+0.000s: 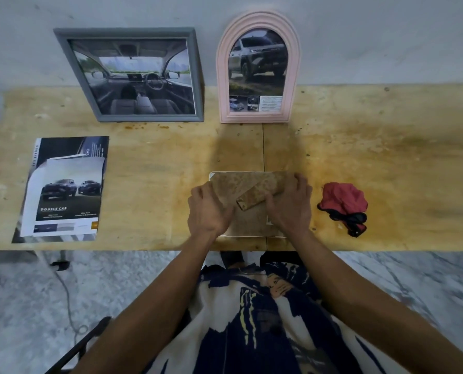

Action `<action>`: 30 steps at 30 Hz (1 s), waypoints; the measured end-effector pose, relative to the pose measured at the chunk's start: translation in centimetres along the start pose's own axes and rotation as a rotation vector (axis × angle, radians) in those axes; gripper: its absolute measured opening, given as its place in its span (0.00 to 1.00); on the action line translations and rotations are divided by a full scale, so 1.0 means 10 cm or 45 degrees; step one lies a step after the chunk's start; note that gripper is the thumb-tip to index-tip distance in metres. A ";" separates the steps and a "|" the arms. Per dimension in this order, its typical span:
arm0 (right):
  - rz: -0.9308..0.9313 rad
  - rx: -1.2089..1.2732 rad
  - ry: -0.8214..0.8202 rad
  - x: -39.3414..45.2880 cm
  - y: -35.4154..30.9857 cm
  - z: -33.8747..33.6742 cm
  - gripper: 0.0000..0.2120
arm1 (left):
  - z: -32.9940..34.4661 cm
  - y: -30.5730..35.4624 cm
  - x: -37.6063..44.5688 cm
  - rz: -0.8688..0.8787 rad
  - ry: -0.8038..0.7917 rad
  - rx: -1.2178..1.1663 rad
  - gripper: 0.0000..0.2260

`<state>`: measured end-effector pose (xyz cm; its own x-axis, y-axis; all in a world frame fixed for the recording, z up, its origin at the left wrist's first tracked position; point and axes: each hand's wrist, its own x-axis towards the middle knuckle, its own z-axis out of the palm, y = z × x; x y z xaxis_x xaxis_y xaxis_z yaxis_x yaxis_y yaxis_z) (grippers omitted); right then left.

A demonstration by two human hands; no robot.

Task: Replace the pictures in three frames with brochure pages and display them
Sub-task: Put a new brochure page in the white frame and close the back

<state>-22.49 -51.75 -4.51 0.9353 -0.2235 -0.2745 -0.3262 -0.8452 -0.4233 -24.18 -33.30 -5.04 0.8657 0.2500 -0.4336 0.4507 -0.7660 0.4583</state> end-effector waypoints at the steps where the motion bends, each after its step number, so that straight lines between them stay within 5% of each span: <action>1: -0.087 -0.063 -0.002 -0.01 0.00 0.01 0.30 | 0.00 0.04 -0.01 0.063 -0.035 0.091 0.37; 5: -0.201 -0.214 -0.114 -0.04 0.00 0.12 0.25 | 0.07 0.07 -0.03 0.179 -0.184 0.319 0.48; 30: -0.375 -0.516 -0.274 0.11 0.06 0.07 0.27 | 0.03 0.14 0.04 0.204 -0.241 0.377 0.41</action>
<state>-21.74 -52.18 -5.63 0.9159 0.1199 -0.3832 0.0645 -0.9859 -0.1541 -23.25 -34.49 -4.84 0.8520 0.0206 -0.5231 0.2065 -0.9314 0.2998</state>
